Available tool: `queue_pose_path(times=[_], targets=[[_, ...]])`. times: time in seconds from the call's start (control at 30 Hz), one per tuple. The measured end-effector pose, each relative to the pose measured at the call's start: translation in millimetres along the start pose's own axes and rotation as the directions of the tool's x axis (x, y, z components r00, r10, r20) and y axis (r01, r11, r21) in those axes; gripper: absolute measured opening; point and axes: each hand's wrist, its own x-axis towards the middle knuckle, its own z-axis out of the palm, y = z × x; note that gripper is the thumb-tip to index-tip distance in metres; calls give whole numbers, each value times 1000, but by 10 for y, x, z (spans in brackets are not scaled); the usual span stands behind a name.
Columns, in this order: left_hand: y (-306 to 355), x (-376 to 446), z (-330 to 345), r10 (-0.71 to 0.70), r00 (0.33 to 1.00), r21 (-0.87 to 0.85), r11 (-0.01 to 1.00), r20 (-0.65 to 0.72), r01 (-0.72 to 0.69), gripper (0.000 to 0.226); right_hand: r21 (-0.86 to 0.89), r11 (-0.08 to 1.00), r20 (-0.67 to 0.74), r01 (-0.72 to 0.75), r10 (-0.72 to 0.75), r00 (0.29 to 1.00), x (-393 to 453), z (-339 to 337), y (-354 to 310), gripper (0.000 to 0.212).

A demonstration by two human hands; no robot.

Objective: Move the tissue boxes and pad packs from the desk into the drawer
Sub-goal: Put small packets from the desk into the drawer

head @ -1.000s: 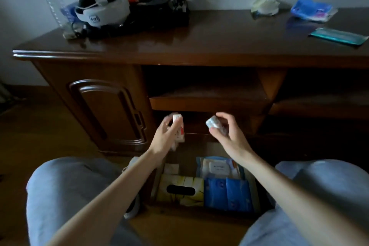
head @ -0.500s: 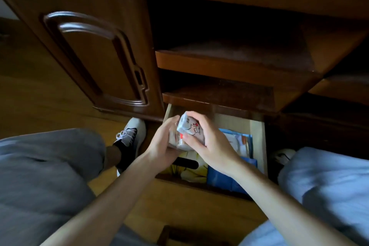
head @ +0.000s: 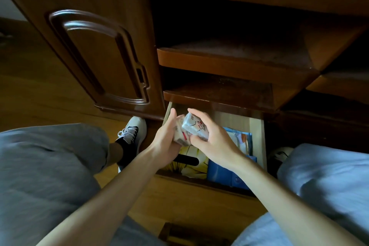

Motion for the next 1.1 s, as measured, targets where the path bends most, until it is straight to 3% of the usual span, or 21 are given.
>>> queue_pose_path(times=[0.3,0.53,0.67,0.77,0.87,0.97,1.1], targets=[[-32,-44,25,19,997,-67,998,81,-13,68,-152,988,22,21,-17,1000,-27,-58,44,65],[16,-56,42,-66,981,-104,991,183,86,82,-63,991,76,115,-110,991,-45,-113,-126,62],[26,-90,65,-91,972,-45,994,219,103,85,-176,979,100,105,-88,991,-46,-162,-176,71],[42,-108,69,-95,973,3,995,209,97,76,-229,972,133,45,-15,991,-48,-207,-160,80],[51,-148,64,-77,962,38,997,260,70,64,-360,930,125,74,-30,992,-35,-201,-153,91],[15,-194,90,-69,950,76,996,304,48,55,-451,886,85,107,-77,993,-21,-189,-140,79],[-3,-195,107,-45,946,95,995,320,16,63,-474,874,37,111,-106,994,17,-211,-163,73]])
